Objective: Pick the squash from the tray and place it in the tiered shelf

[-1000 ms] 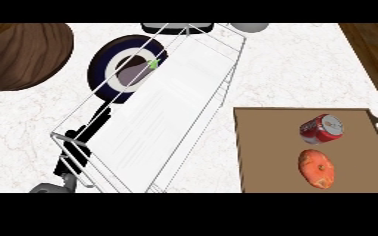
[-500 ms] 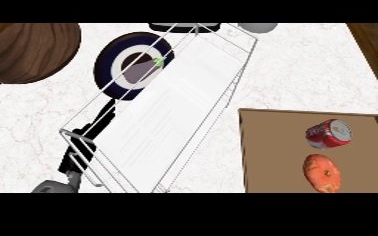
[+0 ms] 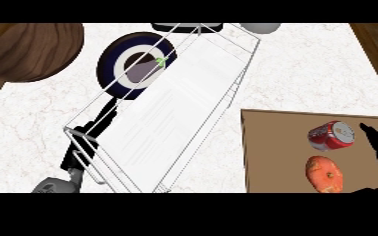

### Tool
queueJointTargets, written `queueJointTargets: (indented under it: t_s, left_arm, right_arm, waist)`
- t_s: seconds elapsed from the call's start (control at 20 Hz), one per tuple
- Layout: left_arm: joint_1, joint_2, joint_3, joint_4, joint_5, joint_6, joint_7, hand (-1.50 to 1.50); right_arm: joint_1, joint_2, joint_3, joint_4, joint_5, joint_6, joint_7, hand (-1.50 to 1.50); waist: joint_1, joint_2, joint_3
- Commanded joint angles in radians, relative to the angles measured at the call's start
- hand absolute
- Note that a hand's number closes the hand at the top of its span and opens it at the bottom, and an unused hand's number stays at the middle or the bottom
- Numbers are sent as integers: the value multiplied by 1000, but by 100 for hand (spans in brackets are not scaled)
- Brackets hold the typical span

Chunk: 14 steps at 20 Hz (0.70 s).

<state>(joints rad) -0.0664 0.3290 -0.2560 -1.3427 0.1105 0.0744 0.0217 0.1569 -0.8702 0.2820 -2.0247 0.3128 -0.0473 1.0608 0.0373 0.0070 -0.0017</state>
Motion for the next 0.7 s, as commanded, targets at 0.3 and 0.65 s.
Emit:
queueJointTargets:
  t_s: [0.3, 0.65]
  left_arm:
    - [-31, -14, 39, 46, -13, -10, 14, 0]
    - [45, -12, 48, 21, -19, -25, -37, 0]
  right_arm:
    - [-188, 201, 144, 103, 91, 106, 286, -150]
    - [-108, 219, 154, 169, 240, 76, 231, -150]
  waist:
    - [-31, -4, 0]
    - [-38, -6, 1]
